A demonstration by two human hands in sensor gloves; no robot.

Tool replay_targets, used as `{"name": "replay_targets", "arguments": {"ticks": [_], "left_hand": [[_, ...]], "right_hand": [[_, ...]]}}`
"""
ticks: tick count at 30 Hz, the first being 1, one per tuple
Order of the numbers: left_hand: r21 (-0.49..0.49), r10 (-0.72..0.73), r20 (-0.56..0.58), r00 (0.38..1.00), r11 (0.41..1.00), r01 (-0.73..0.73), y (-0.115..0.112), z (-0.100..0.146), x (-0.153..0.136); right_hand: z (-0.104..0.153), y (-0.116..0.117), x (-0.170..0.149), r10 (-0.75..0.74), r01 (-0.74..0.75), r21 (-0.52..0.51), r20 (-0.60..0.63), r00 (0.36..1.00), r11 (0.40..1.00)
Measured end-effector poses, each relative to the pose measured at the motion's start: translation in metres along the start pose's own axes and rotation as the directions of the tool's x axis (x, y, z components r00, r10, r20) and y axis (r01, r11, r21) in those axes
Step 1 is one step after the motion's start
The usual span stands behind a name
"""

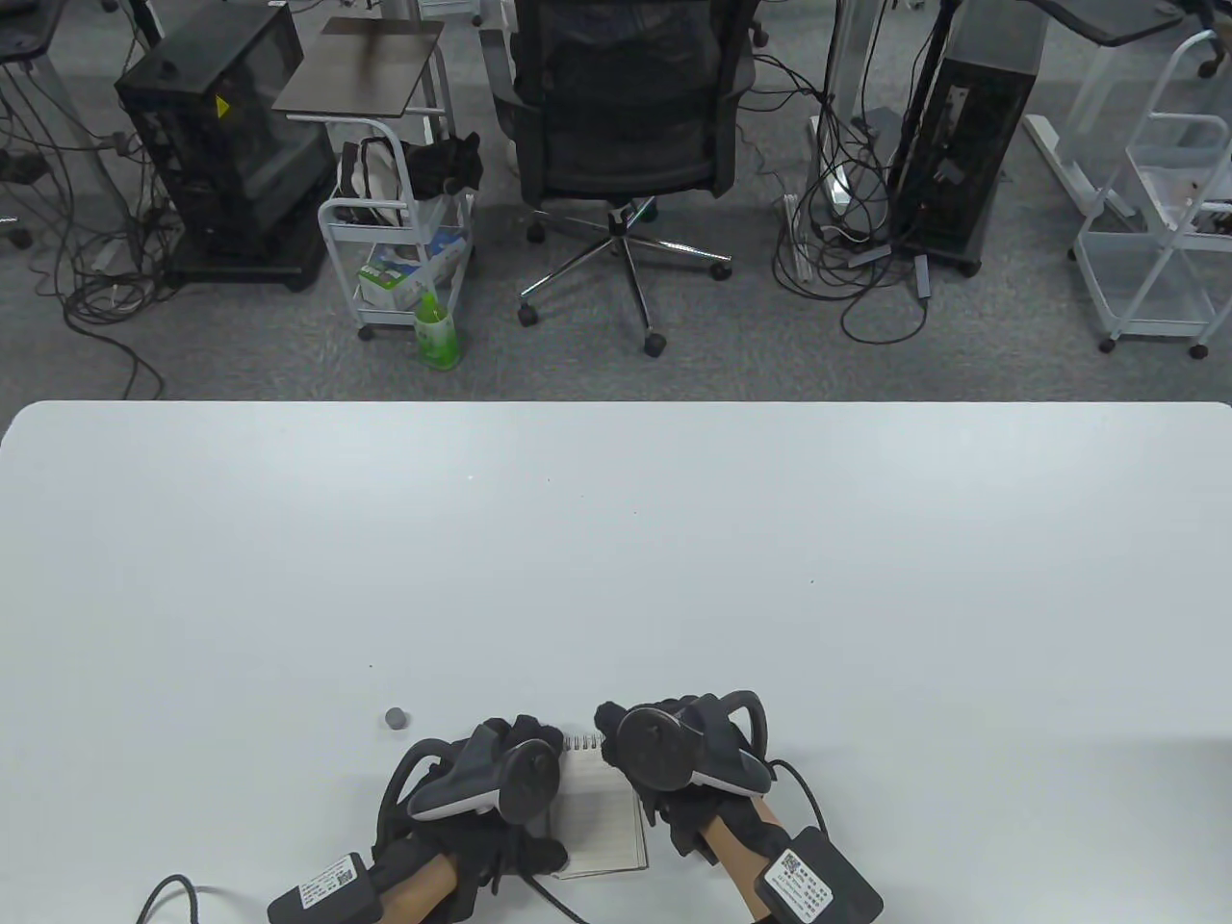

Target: Stamp flower pattern stamp onto notebook

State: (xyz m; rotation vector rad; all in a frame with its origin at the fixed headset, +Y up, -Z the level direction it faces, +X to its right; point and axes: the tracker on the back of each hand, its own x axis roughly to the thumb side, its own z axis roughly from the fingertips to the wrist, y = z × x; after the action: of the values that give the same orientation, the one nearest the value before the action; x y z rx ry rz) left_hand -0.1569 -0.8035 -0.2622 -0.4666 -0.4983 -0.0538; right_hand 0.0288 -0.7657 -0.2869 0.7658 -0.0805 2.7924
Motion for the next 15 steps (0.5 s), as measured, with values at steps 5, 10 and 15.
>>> {"name": "replay_targets", "arguments": {"ticks": [5,10,15], "left_hand": [[0.000,0.000,0.000,1.000,1.000,0.000,0.0000,0.0000,0.0000],[0.000,0.000,0.000,1.000,1.000,0.000,0.0000,0.0000,0.0000],[0.000,0.000,0.000,1.000,1.000,0.000,0.0000,0.0000,0.0000]], "right_hand": [[-0.0002,0.0007,0.0016,-0.003,0.003,0.013,0.002,1.000,1.000],[-0.0011,0.0038,0.0022,0.003,-0.003,0.020,0.002,1.000,1.000],[-0.0017,0.0052,0.0025,-0.012,0.012,0.027,-0.003,1.000,1.000]]}}
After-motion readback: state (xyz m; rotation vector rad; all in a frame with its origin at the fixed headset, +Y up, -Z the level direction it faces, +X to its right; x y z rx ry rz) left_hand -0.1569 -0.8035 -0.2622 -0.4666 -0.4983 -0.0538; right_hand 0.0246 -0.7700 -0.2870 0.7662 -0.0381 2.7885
